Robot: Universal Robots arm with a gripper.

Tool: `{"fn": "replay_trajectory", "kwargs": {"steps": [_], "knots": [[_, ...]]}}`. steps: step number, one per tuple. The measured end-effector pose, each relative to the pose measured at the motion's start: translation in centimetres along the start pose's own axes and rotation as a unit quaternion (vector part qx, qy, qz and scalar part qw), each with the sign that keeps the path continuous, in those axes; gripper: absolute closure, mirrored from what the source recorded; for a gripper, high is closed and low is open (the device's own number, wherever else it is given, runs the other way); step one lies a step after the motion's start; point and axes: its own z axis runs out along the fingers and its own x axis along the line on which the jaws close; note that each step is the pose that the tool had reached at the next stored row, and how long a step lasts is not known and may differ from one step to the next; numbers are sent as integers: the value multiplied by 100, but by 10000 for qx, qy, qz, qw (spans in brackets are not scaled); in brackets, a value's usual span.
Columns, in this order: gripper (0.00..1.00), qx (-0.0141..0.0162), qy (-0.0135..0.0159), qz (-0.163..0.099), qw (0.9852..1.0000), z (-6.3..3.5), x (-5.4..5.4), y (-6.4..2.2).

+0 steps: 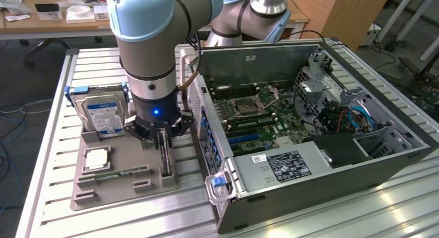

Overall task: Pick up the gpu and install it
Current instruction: 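Pick up the gpu and move the gpu toward the slot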

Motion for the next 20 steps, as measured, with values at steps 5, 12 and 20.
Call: {"fn": "replay_trajectory", "kwargs": {"steps": [5, 12, 20], "knots": [[64, 0, 1, 0, 10000, -1, 0, -4], [64, 0, 0, 0, 10000, -1, 0, -4], [66, 0, 2, 0, 10000, -1, 0, -4]]}}
